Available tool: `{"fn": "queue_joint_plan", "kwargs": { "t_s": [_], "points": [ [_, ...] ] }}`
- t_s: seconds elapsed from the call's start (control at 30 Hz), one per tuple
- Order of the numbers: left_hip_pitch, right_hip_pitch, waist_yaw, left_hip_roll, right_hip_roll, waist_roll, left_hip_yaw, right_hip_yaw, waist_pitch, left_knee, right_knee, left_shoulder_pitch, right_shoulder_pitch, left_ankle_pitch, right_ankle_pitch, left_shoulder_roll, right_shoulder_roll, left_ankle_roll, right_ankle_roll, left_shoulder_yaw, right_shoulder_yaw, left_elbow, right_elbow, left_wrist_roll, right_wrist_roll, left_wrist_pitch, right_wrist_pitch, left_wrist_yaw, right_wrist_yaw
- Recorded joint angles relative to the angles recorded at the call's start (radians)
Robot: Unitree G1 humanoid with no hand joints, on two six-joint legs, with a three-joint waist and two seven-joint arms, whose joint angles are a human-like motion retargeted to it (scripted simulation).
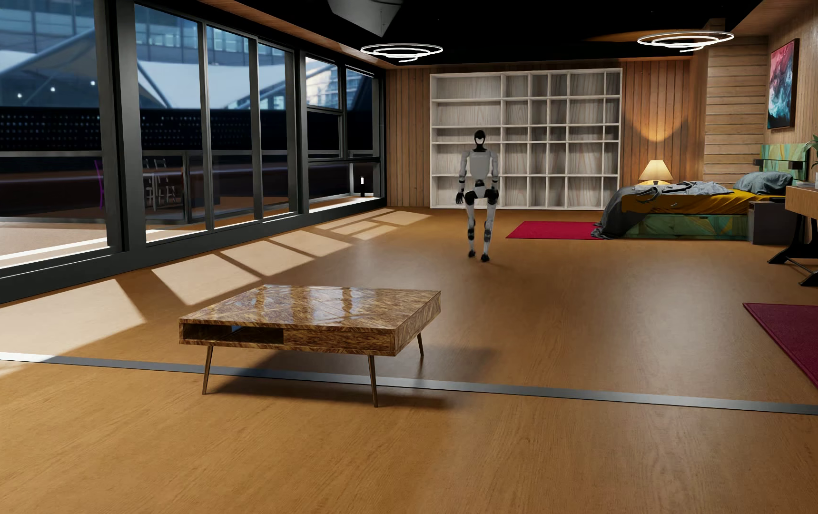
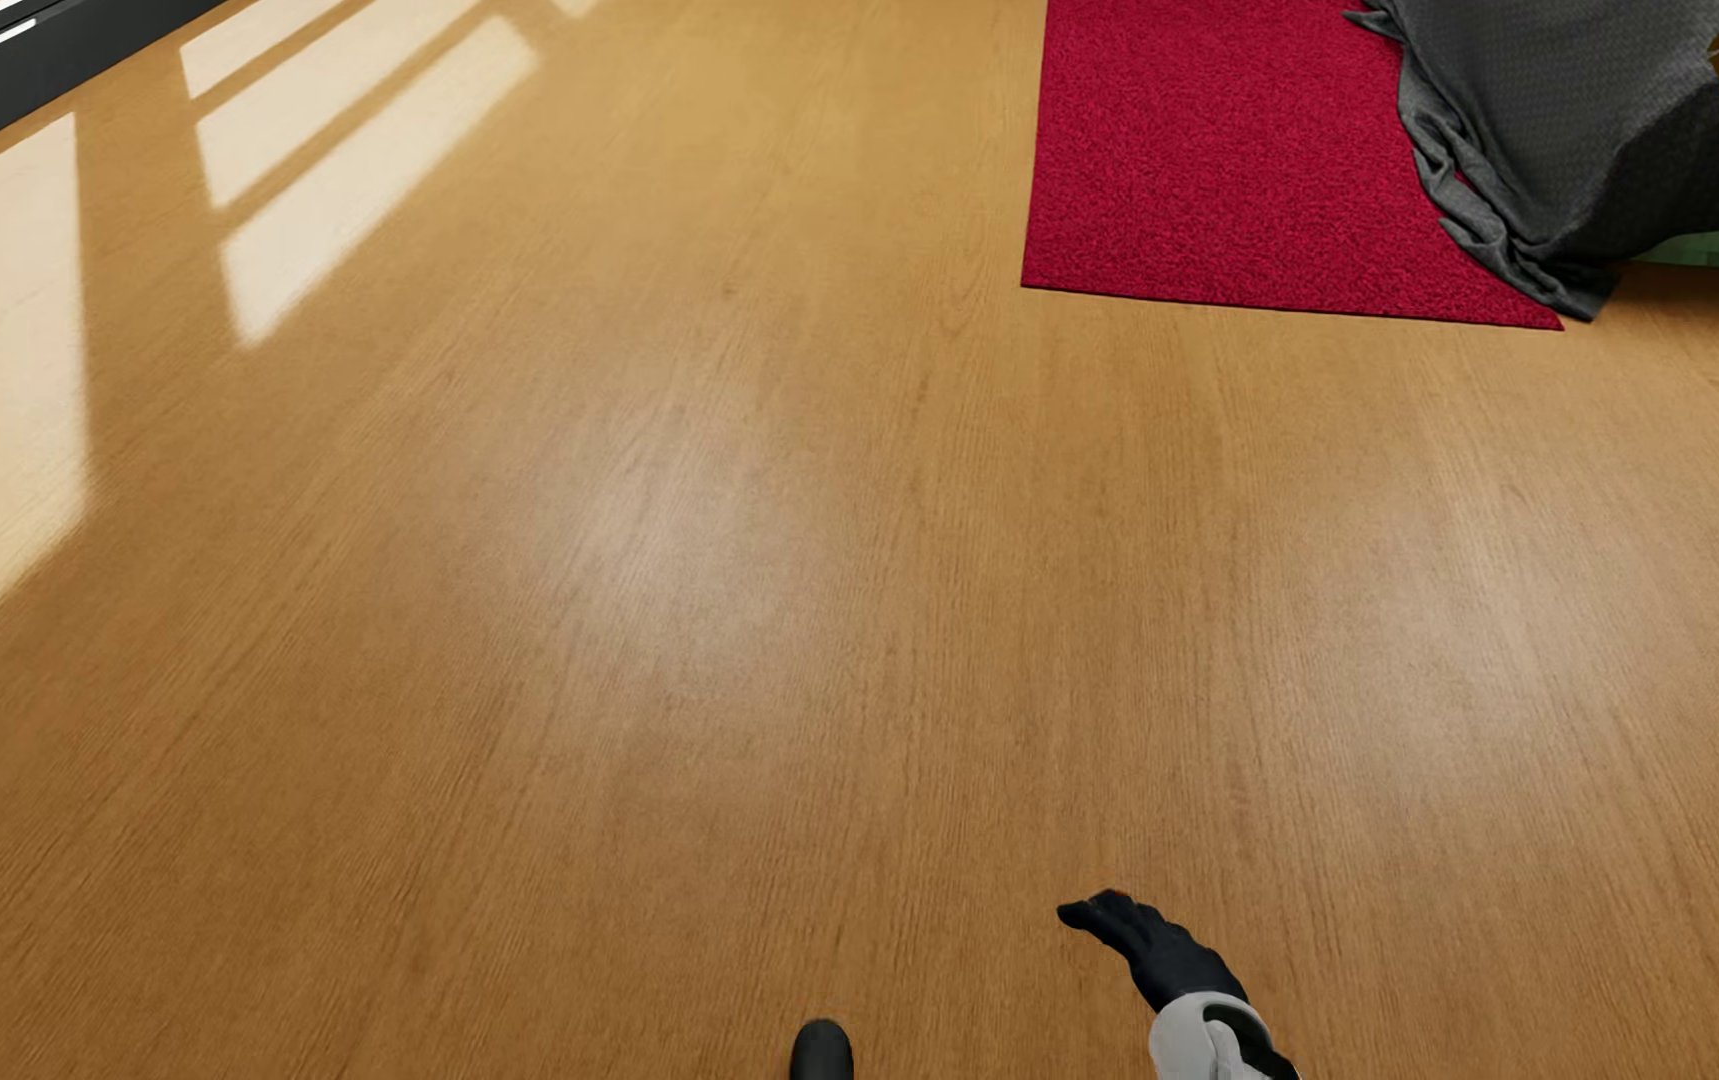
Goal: Walk to the wood coffeetable
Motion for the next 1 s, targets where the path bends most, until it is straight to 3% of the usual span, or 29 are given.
{"fn": "queue_joint_plan", "kwargs": {
  "t_s": [0.03,0.1,0.13,0.2,0.27,0.3,0.33,0.4,0.47,0.5,0.6,0.63,0.7,0.73,0.77,0.87,0.93,1.0],
  "points": [
    [0.012,0.031,0.001,0.004,0.001,-0.003,0.060,0.009,-0.001,-0.079,-0.014,0.000,-0.001,-0.003,-0.005,-0.014,-0.003,-0.013,0.004,0.001,0.009,0.008,-0.006,0.007,0.021,0.002,0.001,0.000,0.008],
    [0.035,0.084,0.006,-0.008,-0.007,-0.014,0.104,0.034,-0.005,-0.090,-0.017,-0.005,0.008,0.094,-0.004,-0.037,0.000,0.084,0.019,-0.009,0.010,0.039,-0.007,0.028,0.074,0.008,0.017,-0.010,0.023],
    [0.058,0.111,0.008,-0.019,-0.019,-0.023,0.102,0.046,-0.009,-0.075,0.001,-0.009,0.020,0.129,0.011,-0.048,0.000,0.093,0.031,-0.015,0.009,0.062,-0.003,0.041,0.093,0.011,0.029,-0.021,0.023],
    [0.109,0.135,0.008,-0.051,-0.066,-0.054,0.128,0.060,-0.017,-0.047,0.068,-0.025,0.057,0.098,0.089,-0.072,0.000,0.133,0.066,-0.019,0.002,0.113,0.021,0.067,0.106,0.025,0.071,-0.044,0.018],
    [0.154,0.095,0.007,-0.101,-0.123,-0.088,0.142,0.078,-0.023,-0.011,0.234,-0.045,0.100,0.032,0.242,-0.090,-0.010,0.167,0.173,-0.005,0.012,0.132,0.050,0.078,0.088,0.021,0.101,-0.063,0.061],
    [0.168,0.042,0.006,-0.130,-0.154,-0.103,0.149,0.095,-0.022,0.018,0.368,-0.056,0.116,-0.004,0.327,-0.099,-0.031,0.176,0.255,0.004,0.029,0.122,0.055,0.077,0.070,0.007,0.096,-0.062,0.104],
    [0.182,-0.025,0.007,-0.158,-0.183,-0.118,0.155,0.099,-0.018,0.046,0.526,-0.068,0.130,-0.041,0.409,-0.106,-0.058,0.182,0.292,0.011,0.041,0.104,0.054,0.076,0.045,-0.011,0.081,-0.052,0.143],
    [0.210,-0.186,0.013,-0.220,-0.275,-0.150,0.165,0.085,-0.008,0.091,0.823,-0.099,0.145,-0.109,0.545,-0.118,-0.096,0.185,0.294,0.028,0.042,0.074,0.059,0.075,0.016,-0.046,0.092,-0.007,0.149],
    [0.255,-0.336,0.005,-0.286,-0.335,-0.182,0.139,0.146,0.000,0.098,0.974,-0.149,0.159,-0.154,0.370,-0.126,-0.100,0.189,0.277,0.051,0.005,0.067,0.070,0.075,0.017,-0.048,0.146,0.037,0.101],
    [0.278,-0.394,-0.002,-0.313,-0.362,-0.194,0.105,0.150,0.002,0.100,0.973,-0.177,0.169,-0.173,0.291,-0.128,-0.094,0.191,0.227,0.060,-0.013,0.069,0.072,0.076,0.023,-0.041,0.163,0.050,0.083],
    [0.321,-0.527,-0.038,-0.374,-0.353,-0.209,-0.035,0.201,0.006,0.134,0.767,-0.263,0.197,-0.230,0.105,-0.133,-0.089,0.191,0.110,0.039,-0.043,0.075,0.039,0.086,0.044,-0.052,0.139,0.048,0.081],
    [0.340,-0.548,-0.051,-0.385,-0.307,-0.207,-0.087,0.265,0.006,0.134,0.650,-0.282,0.201,-0.243,0.082,-0.131,-0.087,0.190,0.122,0.020,-0.048,0.072,0.024,0.092,0.046,-0.066,0.131,0.043,0.079],
    [0.376,-0.532,-0.074,-0.399,-0.168,-0.196,-0.190,0.549,0.001,0.124,0.376,-0.301,0.201,-0.261,0.094,-0.130,-0.079,0.187,0.236,-0.017,-0.068,0.063,-0.003,0.095,0.050,-0.089,0.131,0.037,0.072],
    [0.396,-0.508,-0.081,-0.402,-0.154,-0.190,-0.240,0.654,-0.003,0.113,0.221,-0.303,0.202,-0.267,0.154,-0.131,-0.072,0.185,0.278,-0.032,-0.081,0.063,-0.018,0.091,0.055,-0.096,0.131,0.034,0.069],
    [0.420,-0.487,-0.081,-0.400,-0.175,-0.185,-0.284,0.639,-0.005,0.097,0.114,-0.300,0.203,-0.270,0.237,-0.128,-0.062,0.183,0.288,-0.043,-0.090,0.065,-0.030,0.085,0.059,-0.096,0.128,0.031,0.066],
    [0.454,-0.437,-0.074,-0.376,-0.191,-0.155,-0.345,0.525,-0.002,0.133,0.102,-0.249,0.179,-0.256,0.213,-0.116,-0.050,0.188,0.222,-0.042,-0.065,0.092,-0.029,0.068,0.034,-0.055,0.119,0.044,0.053],
    [0.436,-0.383,-0.070,-0.356,-0.192,-0.125,-0.347,0.456,0.000,0.211,0.055,-0.188,0.154,-0.184,0.218,-0.103,-0.045,0.189,0.181,-0.036,-0.051,0.111,-0.017,0.060,0.024,-0.022,0.109,0.030,0.048],
    [0.381,-0.335,-0.075,-0.343,-0.187,-0.092,-0.362,0.370,0.003,0.350,0.024,-0.148,0.139,-0.107,0.211,-0.057,-0.036,0.165,0.148,-0.100,-0.081,0.140,-0.015,0.087,0.050,-0.038,0.066,-0.029,0.022]
  ]
}}
